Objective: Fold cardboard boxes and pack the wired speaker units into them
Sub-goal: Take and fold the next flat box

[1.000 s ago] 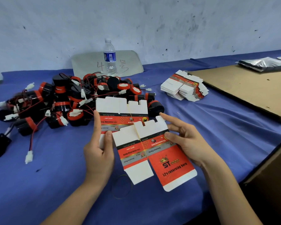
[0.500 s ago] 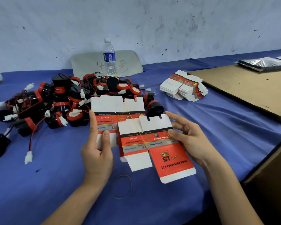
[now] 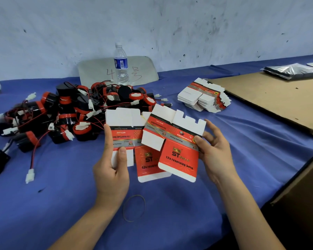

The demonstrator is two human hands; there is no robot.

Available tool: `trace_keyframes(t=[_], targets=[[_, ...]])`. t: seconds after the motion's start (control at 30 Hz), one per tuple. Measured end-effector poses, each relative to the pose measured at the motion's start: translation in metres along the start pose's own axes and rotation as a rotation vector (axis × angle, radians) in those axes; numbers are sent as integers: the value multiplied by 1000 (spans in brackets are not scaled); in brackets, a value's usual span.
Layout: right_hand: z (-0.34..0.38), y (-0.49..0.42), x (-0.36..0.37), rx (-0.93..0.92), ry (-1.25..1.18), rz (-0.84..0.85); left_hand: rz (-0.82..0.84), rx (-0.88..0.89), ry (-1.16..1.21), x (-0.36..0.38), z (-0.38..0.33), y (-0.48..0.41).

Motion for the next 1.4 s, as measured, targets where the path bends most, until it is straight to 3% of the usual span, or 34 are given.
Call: trace_keyframes(t=[0.23, 0.43, 0.57, 0.7, 0.77, 0.93, 1.1, 1.4], targets=[[-1, 3, -9, -41, -53, -168, 108, 2, 35, 11, -2, 4], [14, 0, -38, -98, -97, -333, 254, -101, 55, 27, 15, 5], [19, -1, -28, -54, -68, -212, 307, -166, -11, 33, 24, 4], [11, 6, -3, 45, -7, -62, 289, -47, -119, 28, 6, 0], [1, 13, 13, 117, -3, 7, 325, 14, -52, 31, -3, 1], [-27, 32, 50, 289, -4, 215, 381, -78, 199, 39, -2, 9], [-41, 38, 54, 406, -74, 214, 371, 152, 187, 30, -26, 3], [-48, 39, 52, 437, 72, 257, 327, 197, 256, 31, -19, 3]])
Point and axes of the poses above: each hand's wrist, its own y-axis away from the middle knuckle, its own x-axis out of the palm, z = x × y, the point moved 9 cm from there along -y, towards the middle knuckle, and after that the axes turned 5 degrees about -y, right-handed, at the moved point
